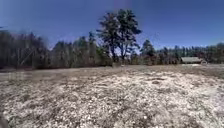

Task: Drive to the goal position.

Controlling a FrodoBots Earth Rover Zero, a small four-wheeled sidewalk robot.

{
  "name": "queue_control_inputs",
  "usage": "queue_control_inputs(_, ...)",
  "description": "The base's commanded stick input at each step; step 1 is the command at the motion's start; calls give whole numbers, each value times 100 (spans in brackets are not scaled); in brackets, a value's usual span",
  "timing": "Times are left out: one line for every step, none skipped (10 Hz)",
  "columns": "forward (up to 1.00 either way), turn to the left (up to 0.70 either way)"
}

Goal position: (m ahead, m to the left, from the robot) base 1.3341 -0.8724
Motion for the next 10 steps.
queue_control_inputs(70,0)
queue_control_inputs(70,0)
queue_control_inputs(70,0)
queue_control_inputs(70,0)
queue_control_inputs(70,0)
queue_control_inputs(70,0)
queue_control_inputs(70,0)
queue_control_inputs(70,0)
queue_control_inputs(70,0)
queue_control_inputs(70,0)
